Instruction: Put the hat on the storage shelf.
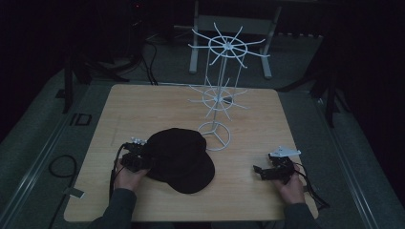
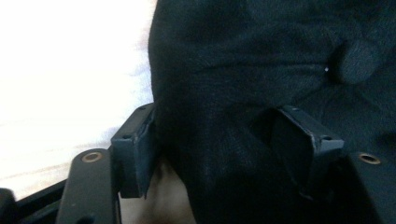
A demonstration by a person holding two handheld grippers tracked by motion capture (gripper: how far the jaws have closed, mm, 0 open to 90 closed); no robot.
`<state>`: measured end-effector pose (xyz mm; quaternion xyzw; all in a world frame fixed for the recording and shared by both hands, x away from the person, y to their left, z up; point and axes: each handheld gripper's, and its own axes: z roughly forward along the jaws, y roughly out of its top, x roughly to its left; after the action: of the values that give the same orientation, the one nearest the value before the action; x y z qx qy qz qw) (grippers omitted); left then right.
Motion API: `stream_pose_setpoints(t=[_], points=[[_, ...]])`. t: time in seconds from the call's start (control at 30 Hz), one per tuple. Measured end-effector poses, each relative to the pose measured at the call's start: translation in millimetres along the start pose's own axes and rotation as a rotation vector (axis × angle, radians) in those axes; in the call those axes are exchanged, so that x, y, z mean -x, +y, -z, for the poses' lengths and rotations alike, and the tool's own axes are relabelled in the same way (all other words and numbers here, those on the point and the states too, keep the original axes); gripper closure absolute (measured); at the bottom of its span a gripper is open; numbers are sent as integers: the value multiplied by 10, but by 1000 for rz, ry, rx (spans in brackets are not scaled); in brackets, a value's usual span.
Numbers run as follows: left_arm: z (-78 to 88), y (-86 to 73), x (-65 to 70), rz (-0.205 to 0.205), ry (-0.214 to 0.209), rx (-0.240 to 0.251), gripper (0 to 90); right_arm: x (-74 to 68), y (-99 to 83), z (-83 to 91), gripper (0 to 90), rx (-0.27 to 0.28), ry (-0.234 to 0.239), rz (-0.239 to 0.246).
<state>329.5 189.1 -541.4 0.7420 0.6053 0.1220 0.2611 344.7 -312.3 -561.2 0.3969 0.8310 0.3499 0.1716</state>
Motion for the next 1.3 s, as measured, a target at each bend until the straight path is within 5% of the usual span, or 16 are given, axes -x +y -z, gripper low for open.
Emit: stream_pose_setpoints(t=[0.2, 0.37, 0.67, 1.07, 1.3], points=[[-6, 58, 36, -19, 31, -19, 610, -3, 0, 1, 117, -1, -1, -3], [0, 47, -50, 43, 22, 29, 719, -3, 0, 1, 117, 0, -1, -3], [178, 69, -211, 80, -14, 105, 757, -3, 0, 0, 116, 0, -1, -3], [519, 208, -338, 62, -48, 207, 762, -4, 1, 1, 117, -1, -1, -5], [730, 343, -360, 7, -25, 254, 763, -4, 1, 1, 117, -1, -1, -5]])
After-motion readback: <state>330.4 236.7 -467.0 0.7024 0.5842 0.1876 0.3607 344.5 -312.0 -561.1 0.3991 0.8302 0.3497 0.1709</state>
